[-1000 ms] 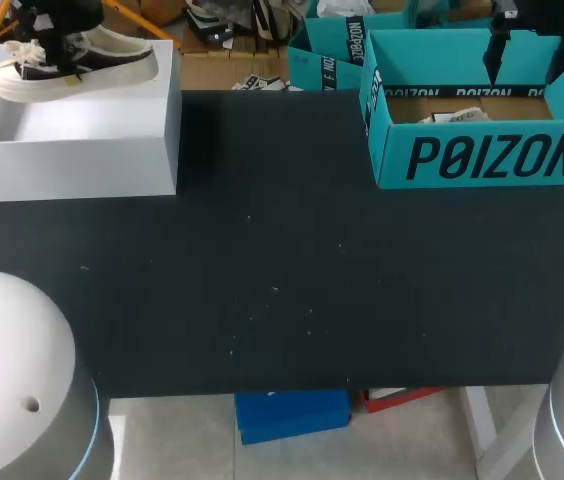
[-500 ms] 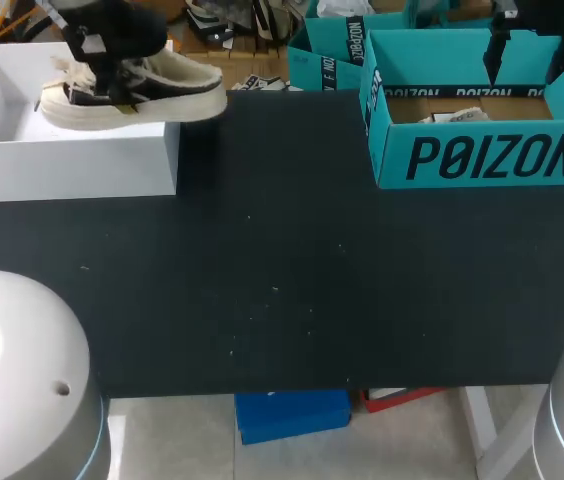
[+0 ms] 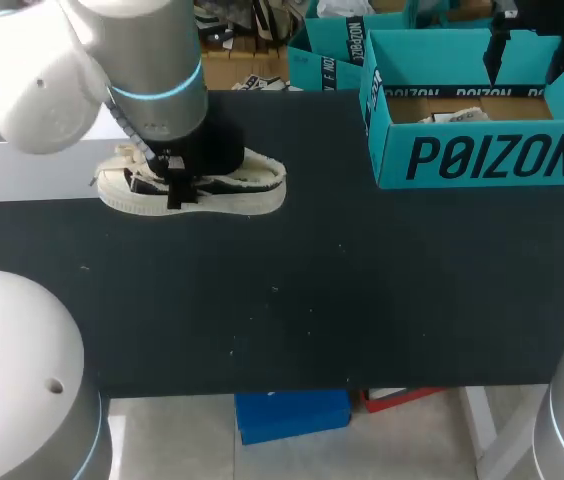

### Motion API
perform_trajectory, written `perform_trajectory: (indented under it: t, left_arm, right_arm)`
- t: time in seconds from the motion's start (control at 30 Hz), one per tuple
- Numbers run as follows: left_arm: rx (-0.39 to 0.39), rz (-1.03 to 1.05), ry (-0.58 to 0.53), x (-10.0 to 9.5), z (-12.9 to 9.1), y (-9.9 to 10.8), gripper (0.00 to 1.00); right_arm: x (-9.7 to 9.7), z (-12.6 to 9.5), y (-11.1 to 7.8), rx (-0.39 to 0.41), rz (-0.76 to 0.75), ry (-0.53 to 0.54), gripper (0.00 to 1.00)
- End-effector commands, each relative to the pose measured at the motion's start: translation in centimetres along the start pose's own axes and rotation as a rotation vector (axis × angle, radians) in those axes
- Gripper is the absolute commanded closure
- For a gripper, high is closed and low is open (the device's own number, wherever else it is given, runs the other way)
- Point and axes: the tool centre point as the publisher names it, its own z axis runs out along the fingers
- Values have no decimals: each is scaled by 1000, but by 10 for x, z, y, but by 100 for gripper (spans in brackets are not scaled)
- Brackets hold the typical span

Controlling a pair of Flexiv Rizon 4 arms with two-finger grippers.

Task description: Take the shoe out of the shoebox, open the shoe tongue, remove and reinsert the insole, then place the shoe into the shoebox

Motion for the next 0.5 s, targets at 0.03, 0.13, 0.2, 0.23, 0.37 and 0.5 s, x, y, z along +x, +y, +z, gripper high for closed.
perform_trajectory:
  t: [0.03,0.13,0.2,0.23,0.37,0.5]
  left_arm:
    - [4,-11,-91,6,37,-19,100]
    - [18,-6,-69,12,50,-29,100]
    - [28,4,-58,20,55,-34,100]
    - [28,5,-55,19,62,-38,100]
    - [31,11,-44,22,78,-47,100]
    - [31,15,-40,24,86,-51,100]
  right_arm:
    - [0,0,1,1,0,-1,0]
    - [0,0,1,1,0,-1,0]
    - [0,0,1,1,0,-1,0]
    - [0,0,1,1,0,-1,0]
    - [0,0,1,1,0,-1,0]
    - [0,0,1,1,0,-1,0]
